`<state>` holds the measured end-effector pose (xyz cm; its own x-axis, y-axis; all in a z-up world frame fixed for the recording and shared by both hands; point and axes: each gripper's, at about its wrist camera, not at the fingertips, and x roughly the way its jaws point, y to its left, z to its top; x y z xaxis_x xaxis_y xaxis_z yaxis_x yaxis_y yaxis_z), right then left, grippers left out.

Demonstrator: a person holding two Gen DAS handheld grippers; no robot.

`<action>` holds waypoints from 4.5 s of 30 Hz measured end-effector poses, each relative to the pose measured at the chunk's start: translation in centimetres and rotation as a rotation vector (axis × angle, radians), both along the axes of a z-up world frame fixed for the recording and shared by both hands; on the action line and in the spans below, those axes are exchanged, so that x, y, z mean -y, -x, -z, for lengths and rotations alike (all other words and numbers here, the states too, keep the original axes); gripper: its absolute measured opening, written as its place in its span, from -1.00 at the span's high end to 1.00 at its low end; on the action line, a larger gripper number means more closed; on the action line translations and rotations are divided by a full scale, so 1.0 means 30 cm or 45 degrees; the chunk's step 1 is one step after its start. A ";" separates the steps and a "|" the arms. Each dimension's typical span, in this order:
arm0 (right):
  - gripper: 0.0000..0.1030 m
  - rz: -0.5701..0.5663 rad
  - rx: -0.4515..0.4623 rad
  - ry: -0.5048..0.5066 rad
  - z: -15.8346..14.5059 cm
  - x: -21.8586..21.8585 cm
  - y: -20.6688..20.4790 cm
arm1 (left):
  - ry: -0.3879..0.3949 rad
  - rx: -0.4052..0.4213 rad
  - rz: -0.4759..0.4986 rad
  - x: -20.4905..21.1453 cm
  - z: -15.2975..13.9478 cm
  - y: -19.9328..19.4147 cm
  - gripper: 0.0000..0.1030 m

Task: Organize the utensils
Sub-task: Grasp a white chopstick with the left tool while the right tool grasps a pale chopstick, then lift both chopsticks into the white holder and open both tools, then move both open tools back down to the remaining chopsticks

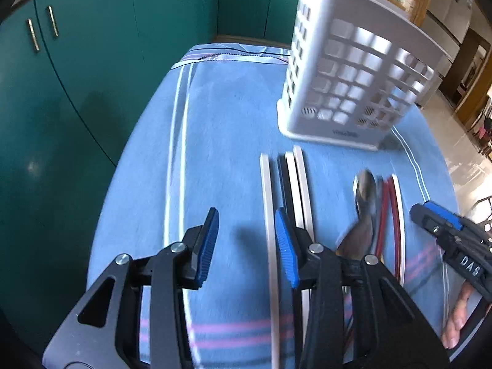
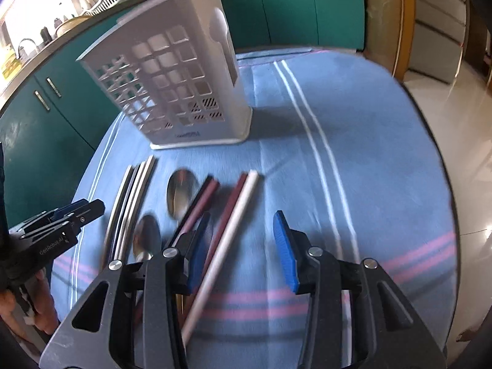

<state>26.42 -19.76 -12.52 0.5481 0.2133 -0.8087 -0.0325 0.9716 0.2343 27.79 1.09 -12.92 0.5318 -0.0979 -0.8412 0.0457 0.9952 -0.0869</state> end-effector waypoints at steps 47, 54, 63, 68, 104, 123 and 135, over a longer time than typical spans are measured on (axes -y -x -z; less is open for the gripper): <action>0.87 -0.052 0.671 0.039 -0.724 0.150 0.274 | 0.275 0.544 -0.105 -0.073 -0.731 0.086 0.88; 0.87 -0.083 0.779 0.044 -0.840 0.117 0.234 | 0.393 0.606 -0.199 -0.112 -0.809 0.088 0.88; 0.87 -0.062 0.864 -0.005 -0.911 0.132 0.193 | 0.456 0.731 -0.180 -0.094 -0.982 0.095 0.88; 0.87 0.005 1.046 -0.026 -1.003 0.130 0.183 | 0.434 0.870 -0.232 -0.061 -1.083 0.082 0.88; 0.12 0.194 0.737 0.010 -0.506 0.274 0.221 | 0.189 0.540 -0.179 -0.083 -0.518 0.066 0.42; 0.15 -0.102 -0.048 0.274 0.080 -0.052 -0.007 | -0.008 -0.037 0.134 0.088 0.069 -0.025 0.64; 0.64 -0.065 -0.055 0.341 0.073 0.027 0.029 | -0.006 -0.064 0.110 0.089 0.041 -0.051 0.71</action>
